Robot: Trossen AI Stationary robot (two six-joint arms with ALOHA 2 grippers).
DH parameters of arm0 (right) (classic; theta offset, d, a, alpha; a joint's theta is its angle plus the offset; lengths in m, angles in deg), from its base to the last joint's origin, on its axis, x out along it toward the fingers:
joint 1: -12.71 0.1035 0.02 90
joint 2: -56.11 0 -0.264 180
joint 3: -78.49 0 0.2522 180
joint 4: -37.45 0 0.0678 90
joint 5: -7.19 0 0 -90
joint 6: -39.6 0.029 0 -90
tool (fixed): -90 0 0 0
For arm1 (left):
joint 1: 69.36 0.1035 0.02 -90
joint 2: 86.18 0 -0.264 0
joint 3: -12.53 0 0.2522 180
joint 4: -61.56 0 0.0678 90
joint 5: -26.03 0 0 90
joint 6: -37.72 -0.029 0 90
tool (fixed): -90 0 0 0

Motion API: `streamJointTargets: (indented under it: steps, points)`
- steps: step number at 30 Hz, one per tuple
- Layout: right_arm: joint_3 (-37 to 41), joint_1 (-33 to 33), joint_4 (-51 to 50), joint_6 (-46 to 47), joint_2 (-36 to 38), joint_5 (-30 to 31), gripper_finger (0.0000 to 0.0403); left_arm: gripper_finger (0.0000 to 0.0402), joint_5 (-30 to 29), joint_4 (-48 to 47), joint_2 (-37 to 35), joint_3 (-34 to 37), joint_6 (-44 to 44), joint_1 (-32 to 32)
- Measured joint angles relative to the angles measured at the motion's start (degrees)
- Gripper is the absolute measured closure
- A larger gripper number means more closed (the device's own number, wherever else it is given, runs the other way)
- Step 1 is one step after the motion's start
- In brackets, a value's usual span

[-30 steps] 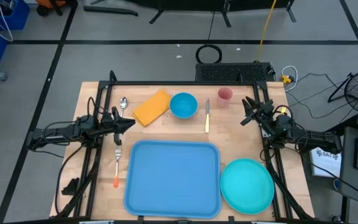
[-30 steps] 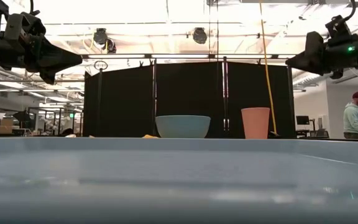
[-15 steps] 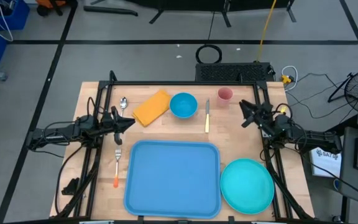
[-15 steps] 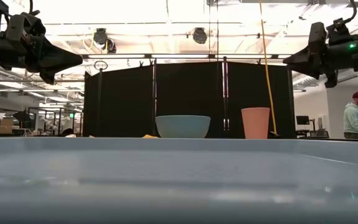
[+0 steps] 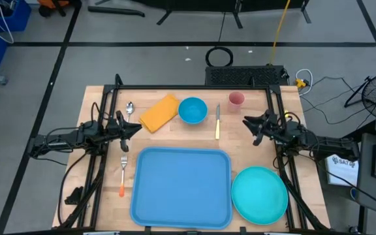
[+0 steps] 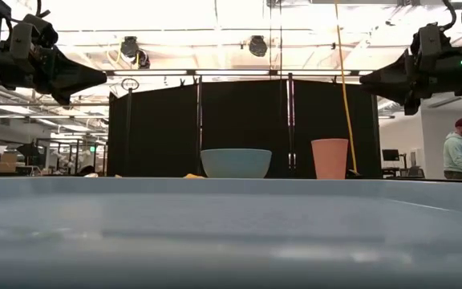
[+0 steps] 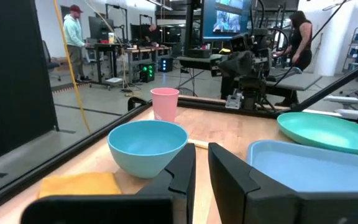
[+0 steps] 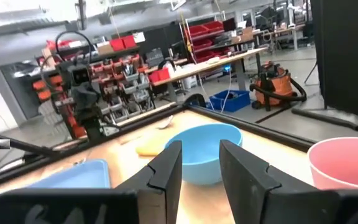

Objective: Set up tray
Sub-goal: Put the pink cup on the blue tray

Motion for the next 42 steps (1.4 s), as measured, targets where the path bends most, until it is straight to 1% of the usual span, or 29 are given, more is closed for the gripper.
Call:
streamJointTargets:
  steps: [2,3,6,7,8,10,12,14,17,19,21,25,29,32,34,37,40,42]
  points:
    - [0.0,0.0,-0.1,-0.1,-0.6,-0.8,0.0303,0.0355,0.5,0.0,0.0,0.0,0.8,0.0]
    - [0.0,0.0,-0.5,-0.6,-1.0,-2.5,0.0303,0.0355,0.7,0.0,0.0,0.0,1.5,0.0]
    - [0.0,0.0,-2.1,-5.2,-2.2,-11.9,0.0303,0.0355,0.7,0.0,0.0,0.0,4.3,0.0]
    - [0.0,0.0,-2.4,-6.9,-2.6,-14.2,0.0303,0.0355,0.7,0.1,0.0,0.0,5.0,0.0]
    - [0.0,0.1,-2.4,-8.1,-3.0,-14.9,0.0303,0.0355,0.7,0.3,0.0,0.0,5.4,0.0]
    - [0.0,0.0,-1.6,-8.8,-3.6,-14.4,0.0303,0.0355,0.7,0.6,0.0,0.0,6.0,0.0]
    - [0.0,0.0,0.0,-7.8,-4.2,-12.4,0.0303,0.0355,0.3,0.7,0.0,0.0,6.4,0.0]
    - [-0.7,0.0,2.7,-6.5,-5.1,-8.2,0.0303,0.0355,0.3,0.7,0.0,0.0,7.6,0.0]
    - [-3.3,0.0,1.8,-7.6,-8.1,-2.5,0.0303,0.0355,0.3,0.8,0.0,0.0,9.0,0.0]
    - [-6.7,-0.3,0.6,-8.0,-11.6,0.3,0.0303,0.0355,0.3,0.9,0.0,0.0,9.0,0.0]
    - [-11.9,-1.2,0.4,-8.3,-16.2,2.2,0.0303,0.0355,0.2,0.9,0.0,0.0,8.6,0.0]
    - [-24.0,-4.8,-6.9,-11.4,-28.5,4.9,0.0303,0.0355,-0.2,0.9,0.0,0.0,7.3,0.0]
    - [-38.4,-10.6,-16.7,-12.3,-42.1,4.4,0.0303,0.0355,-1.2,0.8,0.3,0.0,7.8,0.0]
    - [-47.0,-14.6,-25.4,-13.3,-52.2,2.8,0.0303,0.0355,-1.2,0.7,0.4,0.0,8.9,0.0]
    - [-50.8,-16.7,-29.2,-13.6,-57.4,1.4,0.0303,0.0355,-1.2,0.8,0.4,0.0,10.4,0.0]
    - [-55.3,-19.0,-30.8,-13.5,-62.6,-1.5,0.0303,0.0355,-1.2,0.8,0.4,0.0,11.6,0.0]
    - [-57.4,-20.4,-34.9,-14.8,-66.2,-1.0,0.0301,0.0355,-1.2,0.7,0.7,0.0,11.6,0.0]
    - [-58.2,-21.2,-35.6,-16.0,-67.7,-1.2,0.0295,0.0355,-1.2,0.7,0.7,0.0,12.4,0.0]
